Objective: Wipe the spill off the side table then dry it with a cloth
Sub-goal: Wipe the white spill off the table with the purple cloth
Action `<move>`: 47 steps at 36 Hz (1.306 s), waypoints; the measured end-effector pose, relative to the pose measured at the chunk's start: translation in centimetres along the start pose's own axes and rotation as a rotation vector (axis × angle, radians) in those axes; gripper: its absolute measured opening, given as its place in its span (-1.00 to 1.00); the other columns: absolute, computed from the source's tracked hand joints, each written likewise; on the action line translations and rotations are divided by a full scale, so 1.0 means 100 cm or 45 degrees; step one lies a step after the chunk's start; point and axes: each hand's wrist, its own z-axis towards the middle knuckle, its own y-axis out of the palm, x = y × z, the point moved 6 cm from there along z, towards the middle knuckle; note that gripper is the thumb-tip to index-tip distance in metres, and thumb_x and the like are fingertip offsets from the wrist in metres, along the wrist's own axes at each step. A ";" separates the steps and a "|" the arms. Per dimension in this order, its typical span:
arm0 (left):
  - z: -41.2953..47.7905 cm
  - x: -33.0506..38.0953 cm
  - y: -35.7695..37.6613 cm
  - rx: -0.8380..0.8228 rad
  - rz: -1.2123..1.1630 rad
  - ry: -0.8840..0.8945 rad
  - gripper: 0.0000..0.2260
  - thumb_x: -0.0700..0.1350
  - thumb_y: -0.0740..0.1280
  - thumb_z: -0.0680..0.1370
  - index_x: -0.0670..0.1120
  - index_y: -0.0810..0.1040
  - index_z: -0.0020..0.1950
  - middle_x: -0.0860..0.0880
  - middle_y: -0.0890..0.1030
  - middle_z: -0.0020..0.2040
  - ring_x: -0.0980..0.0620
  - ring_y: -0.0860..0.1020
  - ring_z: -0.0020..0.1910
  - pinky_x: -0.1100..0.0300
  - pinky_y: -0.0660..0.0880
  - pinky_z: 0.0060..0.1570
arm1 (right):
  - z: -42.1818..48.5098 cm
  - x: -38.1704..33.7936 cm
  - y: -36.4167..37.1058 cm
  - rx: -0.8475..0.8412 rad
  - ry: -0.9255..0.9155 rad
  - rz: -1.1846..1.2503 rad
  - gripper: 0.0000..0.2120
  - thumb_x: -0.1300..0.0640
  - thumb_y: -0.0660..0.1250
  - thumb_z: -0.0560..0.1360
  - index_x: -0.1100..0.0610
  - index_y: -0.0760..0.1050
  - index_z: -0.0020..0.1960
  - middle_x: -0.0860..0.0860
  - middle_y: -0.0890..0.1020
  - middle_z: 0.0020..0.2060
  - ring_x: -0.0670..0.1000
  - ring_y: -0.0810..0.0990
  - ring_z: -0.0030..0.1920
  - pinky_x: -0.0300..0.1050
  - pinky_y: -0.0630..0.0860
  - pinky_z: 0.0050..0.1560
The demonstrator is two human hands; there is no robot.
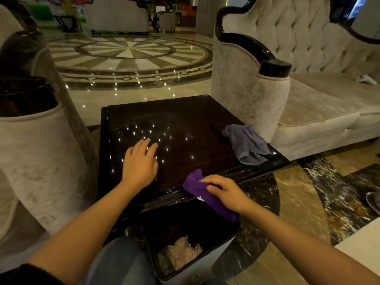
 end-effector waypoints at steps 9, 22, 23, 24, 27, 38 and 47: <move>-0.082 0.102 -0.021 0.051 0.118 0.864 -0.50 0.06 0.14 0.40 -0.07 0.48 0.29 -0.06 0.52 0.30 -0.05 0.48 0.28 -0.07 0.45 0.19 | 0.004 -0.004 -0.018 -0.041 0.047 0.052 -0.73 0.35 0.21 0.49 0.19 0.50 0.15 0.03 0.55 0.10 -0.03 0.50 0.15 -0.20 0.36 0.23; -0.133 0.106 0.047 -0.595 0.371 1.143 -0.50 0.10 -0.06 0.59 0.01 -0.03 0.50 -0.02 -0.04 0.54 0.04 -0.37 0.39 -0.16 -0.62 0.15 | -0.002 0.000 -0.023 -0.111 0.071 -0.090 -0.75 0.30 0.20 0.51 0.15 0.52 0.14 -0.06 0.54 0.08 -0.19 0.47 0.07 -0.63 0.32 -0.03; -0.133 0.106 0.044 -0.528 0.379 1.156 -0.52 0.09 -0.05 0.58 0.02 0.05 0.49 -0.03 0.02 0.54 0.02 -0.30 0.43 -0.20 -0.56 0.20 | -0.001 0.000 -0.024 -0.109 0.071 -0.090 -0.75 0.30 0.20 0.51 0.14 0.52 0.14 -0.08 0.53 0.07 -0.22 0.46 0.05 -0.64 0.31 -0.04; -0.129 0.106 0.040 -0.474 0.381 1.129 -0.55 0.10 -0.01 0.56 0.05 0.21 0.45 -0.01 0.19 0.50 0.01 -0.10 0.48 -0.28 -0.35 0.31 | -0.001 0.001 -0.025 -0.104 0.070 -0.094 -0.74 0.29 0.20 0.51 0.14 0.52 0.14 -0.09 0.53 0.06 -0.25 0.46 0.02 -0.65 0.31 -0.04; -0.122 0.111 0.029 -0.304 0.395 1.147 -0.70 0.15 0.23 0.45 0.14 0.59 0.12 0.12 0.60 0.19 0.11 0.49 0.26 -0.09 0.34 0.25 | 0.002 0.003 -0.028 -0.098 0.069 -0.109 -0.74 0.28 0.21 0.51 0.10 0.52 0.15 -0.12 0.53 0.06 -0.31 0.45 0.00 -0.65 0.31 -0.05; -0.056 0.089 0.018 -0.051 0.153 0.798 -0.61 0.22 0.41 0.29 0.10 0.63 0.05 -0.02 0.61 0.19 0.03 0.59 0.14 -0.08 0.53 0.04 | 0.039 -0.004 -0.066 0.044 -0.017 -0.116 -0.72 0.25 0.20 0.52 0.07 0.48 0.20 -0.11 0.51 0.09 -0.15 0.45 0.13 -0.53 0.34 0.01; 0.054 -0.008 0.053 -0.356 -0.055 -0.015 -0.52 0.18 -0.04 0.58 0.17 -0.05 0.48 0.02 -0.10 0.55 0.00 -0.10 0.52 -0.06 -0.07 0.45 | 0.131 0.012 -0.138 0.452 0.027 -0.175 -0.81 0.22 0.33 0.45 0.16 0.53 0.06 0.03 0.61 -0.01 -0.08 0.51 0.00 -0.29 0.39 0.04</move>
